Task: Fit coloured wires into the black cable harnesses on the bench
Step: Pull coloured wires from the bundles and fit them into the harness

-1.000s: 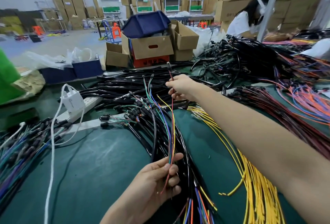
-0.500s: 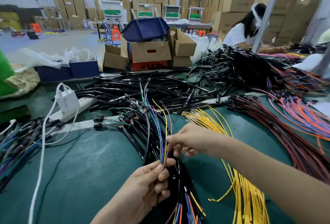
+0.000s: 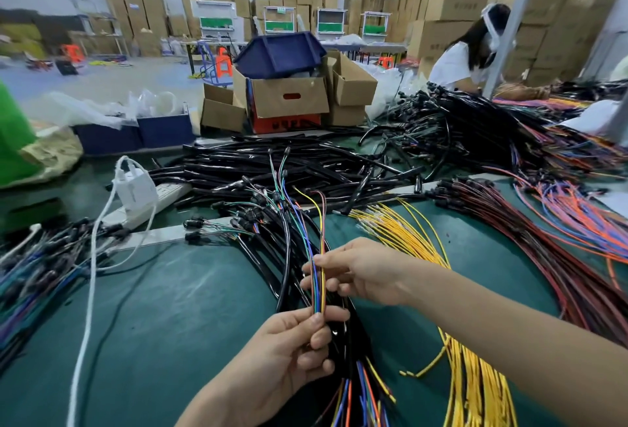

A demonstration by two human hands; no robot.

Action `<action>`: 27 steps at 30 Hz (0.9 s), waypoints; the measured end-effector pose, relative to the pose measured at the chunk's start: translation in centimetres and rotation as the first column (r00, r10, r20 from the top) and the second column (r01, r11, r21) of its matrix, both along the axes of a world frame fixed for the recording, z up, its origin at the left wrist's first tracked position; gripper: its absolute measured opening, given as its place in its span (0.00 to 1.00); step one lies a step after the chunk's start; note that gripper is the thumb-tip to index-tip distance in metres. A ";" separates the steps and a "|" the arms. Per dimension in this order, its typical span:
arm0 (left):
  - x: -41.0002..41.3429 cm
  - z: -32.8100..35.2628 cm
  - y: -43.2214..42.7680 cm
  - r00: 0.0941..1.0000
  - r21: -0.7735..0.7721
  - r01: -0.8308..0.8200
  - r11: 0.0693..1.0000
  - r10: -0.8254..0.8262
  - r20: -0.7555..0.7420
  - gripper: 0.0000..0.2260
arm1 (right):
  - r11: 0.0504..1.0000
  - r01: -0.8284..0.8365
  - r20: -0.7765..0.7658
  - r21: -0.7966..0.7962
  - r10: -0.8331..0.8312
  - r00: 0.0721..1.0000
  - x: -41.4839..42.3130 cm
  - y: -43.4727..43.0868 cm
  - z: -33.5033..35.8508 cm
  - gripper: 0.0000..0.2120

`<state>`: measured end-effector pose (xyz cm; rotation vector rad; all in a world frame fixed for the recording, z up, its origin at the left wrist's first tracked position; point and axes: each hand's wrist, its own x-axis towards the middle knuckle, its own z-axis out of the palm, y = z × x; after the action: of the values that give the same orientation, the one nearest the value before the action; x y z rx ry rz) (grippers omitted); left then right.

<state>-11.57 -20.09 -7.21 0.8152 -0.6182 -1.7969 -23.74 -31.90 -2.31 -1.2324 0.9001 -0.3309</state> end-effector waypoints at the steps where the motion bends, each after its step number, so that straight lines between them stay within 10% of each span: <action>1: 0.0 0.0 0.1 1.000 -0.010 0.002 1.000 -0.002 0.011 0.12 | 0.999 -0.034 -0.009 0.009 0.034 0.999 0.1 0.0 0.0 0.11; 27: 0.1 -0.7 -0.4 0.983 -0.069 -0.047 0.996 0.059 0.173 0.17 | 0.966 -0.056 0.067 -0.254 0.075 0.995 -0.5 -1.9 1.8 0.06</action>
<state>-11.47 -20.47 -7.95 0.9436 -0.7581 -1.6595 -24.23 -33.76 -0.47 -1.4703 0.7664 -0.4464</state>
